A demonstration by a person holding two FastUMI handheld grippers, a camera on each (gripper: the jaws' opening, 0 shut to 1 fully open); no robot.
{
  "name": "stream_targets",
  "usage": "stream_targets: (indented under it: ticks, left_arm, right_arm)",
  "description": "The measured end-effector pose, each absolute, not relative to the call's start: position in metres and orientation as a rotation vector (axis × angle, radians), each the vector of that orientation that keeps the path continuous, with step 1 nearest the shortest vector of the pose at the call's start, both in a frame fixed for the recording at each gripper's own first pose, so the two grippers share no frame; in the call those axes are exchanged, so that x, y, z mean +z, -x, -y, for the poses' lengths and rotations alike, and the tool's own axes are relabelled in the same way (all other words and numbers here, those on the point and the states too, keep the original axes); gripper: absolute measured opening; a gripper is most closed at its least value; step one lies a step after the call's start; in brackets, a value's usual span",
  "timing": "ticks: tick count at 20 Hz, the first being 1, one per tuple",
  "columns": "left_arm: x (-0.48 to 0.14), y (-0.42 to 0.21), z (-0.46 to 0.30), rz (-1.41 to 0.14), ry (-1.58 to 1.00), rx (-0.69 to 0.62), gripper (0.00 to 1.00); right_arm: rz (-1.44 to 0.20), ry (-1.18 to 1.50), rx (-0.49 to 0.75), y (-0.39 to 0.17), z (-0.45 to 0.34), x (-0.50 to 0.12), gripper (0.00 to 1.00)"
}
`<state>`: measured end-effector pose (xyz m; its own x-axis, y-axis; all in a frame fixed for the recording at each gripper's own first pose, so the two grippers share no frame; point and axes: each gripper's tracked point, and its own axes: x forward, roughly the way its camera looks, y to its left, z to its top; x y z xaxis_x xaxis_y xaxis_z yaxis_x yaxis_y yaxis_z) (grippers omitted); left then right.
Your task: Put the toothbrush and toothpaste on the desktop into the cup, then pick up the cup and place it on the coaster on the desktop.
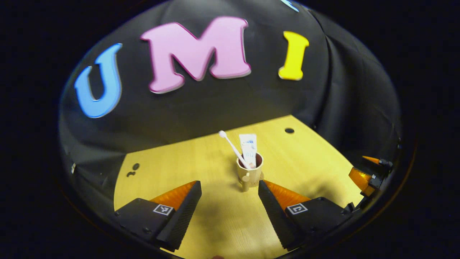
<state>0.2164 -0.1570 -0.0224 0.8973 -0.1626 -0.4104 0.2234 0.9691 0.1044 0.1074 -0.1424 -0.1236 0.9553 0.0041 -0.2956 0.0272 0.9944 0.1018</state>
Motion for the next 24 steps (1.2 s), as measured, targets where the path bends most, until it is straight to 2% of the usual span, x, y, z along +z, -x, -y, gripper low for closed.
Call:
stream_targets:
  ticks: [3, 6, 12, 18, 20, 21, 23, 24]
  left_arm:
    - [0.017, -0.15, 0.129, -0.246, -0.007, -0.126, 0.99]
    - [0.036, -0.077, 0.109, -0.144, 0.094, -0.094, 0.99]
    - [0.074, 0.019, 0.082, 0.043, 0.072, -0.021, 0.98]
    - [0.089, 0.056, 0.071, 0.116, 0.105, 0.04, 0.98]
    - [0.091, 0.061, 0.067, 0.123, 0.134, 0.074, 0.94]
    - [0.094, 0.061, 0.062, 0.129, 0.143, 0.092, 0.98]
    - [0.1, 0.06, 0.056, 0.142, 0.153, 0.122, 0.98]
    - [0.1, 0.058, 0.053, 0.146, 0.162, 0.14, 0.94]
  right_arm:
    - [-0.258, -0.074, 0.038, -0.083, 0.125, -0.084, 0.98]
    - [-0.166, -0.029, 0.111, -0.054, 0.105, -0.037, 0.98]
    - [-0.109, -0.007, 0.198, 0.005, 0.058, 0.004, 0.98]
    - [-0.103, 0.007, 0.256, 0.045, 0.025, 0.008, 0.98]
    - [-0.121, 0.009, 0.278, 0.045, 0.016, 0.004, 0.98]
    - [-0.126, 0.014, 0.294, 0.042, 0.01, 0.003, 0.98]
    - [-0.107, 0.034, 0.313, 0.032, 0.002, 0.01, 0.98]
    - [-0.094, 0.041, 0.313, 0.026, 0.0, 0.015, 0.98]
